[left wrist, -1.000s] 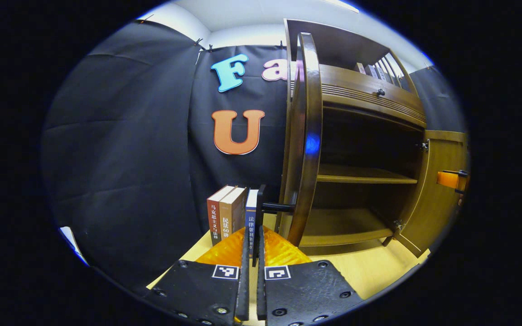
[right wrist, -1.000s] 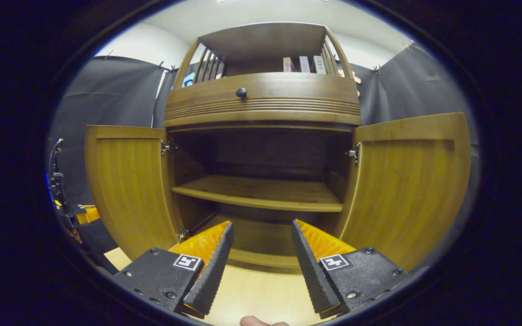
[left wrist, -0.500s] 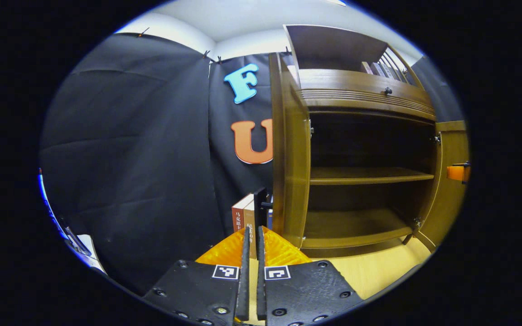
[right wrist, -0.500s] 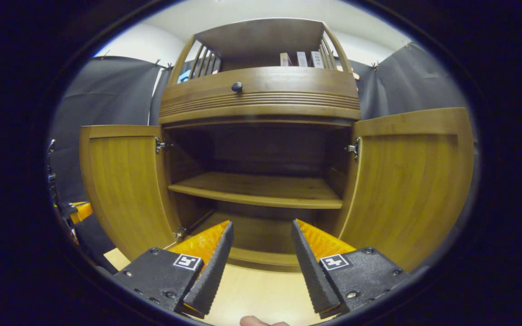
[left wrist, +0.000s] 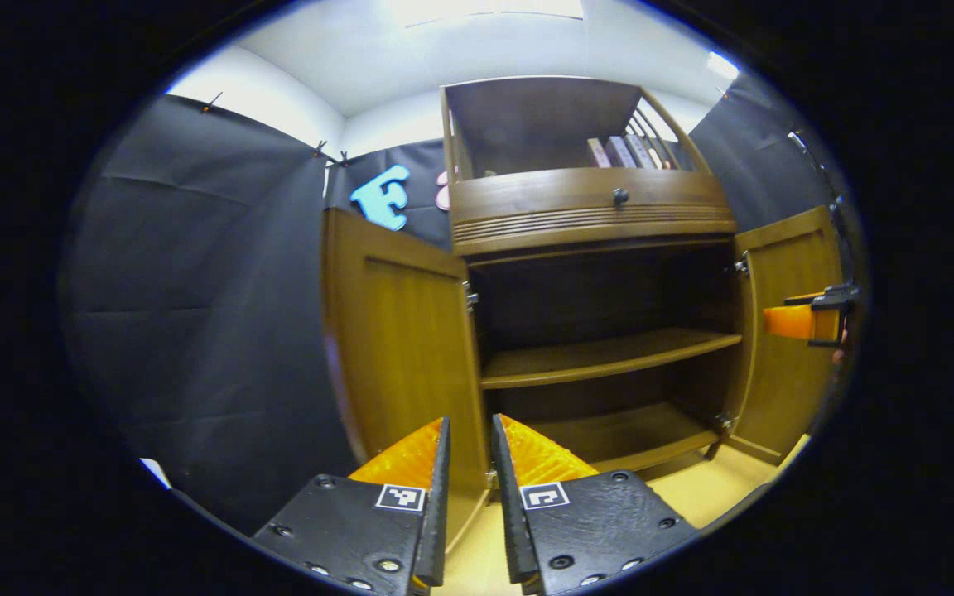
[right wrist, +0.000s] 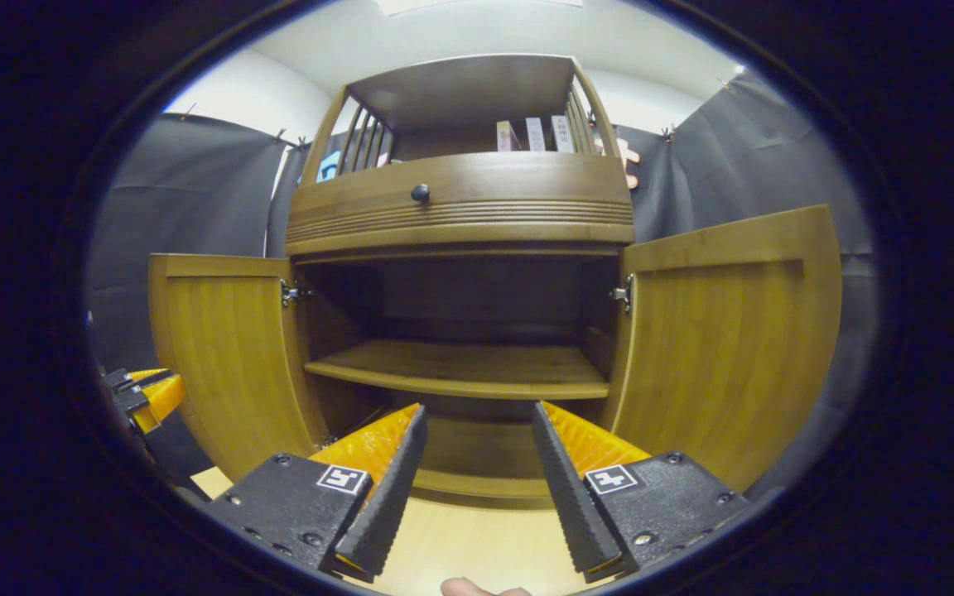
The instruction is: Open the right door of the double-door shoe cabinet with the right hand, and open the left door with the left hand.
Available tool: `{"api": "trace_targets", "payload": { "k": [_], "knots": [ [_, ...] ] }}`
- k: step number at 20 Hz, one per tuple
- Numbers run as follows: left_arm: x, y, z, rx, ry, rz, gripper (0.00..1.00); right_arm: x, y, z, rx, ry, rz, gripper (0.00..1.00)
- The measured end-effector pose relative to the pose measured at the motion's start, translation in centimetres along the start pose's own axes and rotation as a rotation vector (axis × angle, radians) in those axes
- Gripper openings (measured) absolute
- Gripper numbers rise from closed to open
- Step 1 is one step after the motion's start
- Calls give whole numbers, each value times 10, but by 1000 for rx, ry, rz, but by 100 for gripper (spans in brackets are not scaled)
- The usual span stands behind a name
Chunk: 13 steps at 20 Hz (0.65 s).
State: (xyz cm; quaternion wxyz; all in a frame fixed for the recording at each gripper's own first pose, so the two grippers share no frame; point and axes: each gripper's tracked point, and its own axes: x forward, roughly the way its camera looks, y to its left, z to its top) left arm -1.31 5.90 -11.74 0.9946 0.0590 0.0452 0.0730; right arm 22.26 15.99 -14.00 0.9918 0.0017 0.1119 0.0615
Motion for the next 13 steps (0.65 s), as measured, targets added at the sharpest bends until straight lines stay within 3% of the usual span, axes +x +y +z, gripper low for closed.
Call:
{"api": "trace_targets", "payload": {
  "k": [4,7,8,10,11,13],
  "knots": [
    [6,-38,20,-29,-46,-53,57,-8,3,0,8,-24,32,82],
    [6,-65,25,-48,-41,-109,89,-16,3,10,-11,-85,39,83],
    [4,-74,26,-72,-40,-138,84,-19,6,11,-18,-100,49,83],
    [-3,-95,27,-82,-40,-190,91,-24,4,9,-35,-112,52,82],
    [-1,-95,29,-68,-44,-189,100,-25,1,8,-43,-111,45,81],
    [-2,-96,35,-53,-63,-179,96,-28,-5,6,-48,-101,33,82]
  ]
}}
